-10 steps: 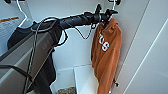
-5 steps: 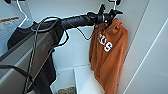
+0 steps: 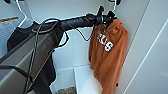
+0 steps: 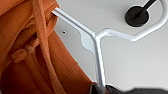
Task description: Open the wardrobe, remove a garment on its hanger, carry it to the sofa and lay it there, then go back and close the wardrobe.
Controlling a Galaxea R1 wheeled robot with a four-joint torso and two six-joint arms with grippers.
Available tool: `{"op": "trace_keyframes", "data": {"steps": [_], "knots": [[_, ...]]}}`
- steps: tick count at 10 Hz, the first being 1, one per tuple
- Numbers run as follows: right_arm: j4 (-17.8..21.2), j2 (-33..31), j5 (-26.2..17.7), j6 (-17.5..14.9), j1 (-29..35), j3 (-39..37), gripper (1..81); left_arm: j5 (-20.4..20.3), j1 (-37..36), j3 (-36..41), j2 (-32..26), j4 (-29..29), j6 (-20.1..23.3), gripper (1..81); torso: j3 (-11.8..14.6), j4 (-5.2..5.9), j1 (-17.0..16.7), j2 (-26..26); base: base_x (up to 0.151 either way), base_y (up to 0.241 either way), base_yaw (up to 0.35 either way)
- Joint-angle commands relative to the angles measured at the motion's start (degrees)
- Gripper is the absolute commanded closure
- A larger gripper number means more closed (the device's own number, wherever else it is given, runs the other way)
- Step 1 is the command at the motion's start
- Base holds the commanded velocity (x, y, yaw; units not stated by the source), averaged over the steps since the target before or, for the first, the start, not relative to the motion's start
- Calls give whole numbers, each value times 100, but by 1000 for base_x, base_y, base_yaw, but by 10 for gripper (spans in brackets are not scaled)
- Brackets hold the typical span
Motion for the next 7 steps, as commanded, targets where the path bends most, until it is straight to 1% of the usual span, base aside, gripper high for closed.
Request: {"op": "trace_keyframes", "data": {"steps": [1,5,7], "knots": [[-31,57,-320,-9,142,20,10,100,-1252,-45,165,20,134,811,0,0,0,0,0,0,0],[-40,48,-320,-9,142,20,10,91,-1630,-106,-71,20,134,811,-2,0,0,2,0,0,0],[-40,48,-320,-9,150,20,10,100,-1648,-106,-212,29,143,811,-4,0,0,2,0,0,0]]}}
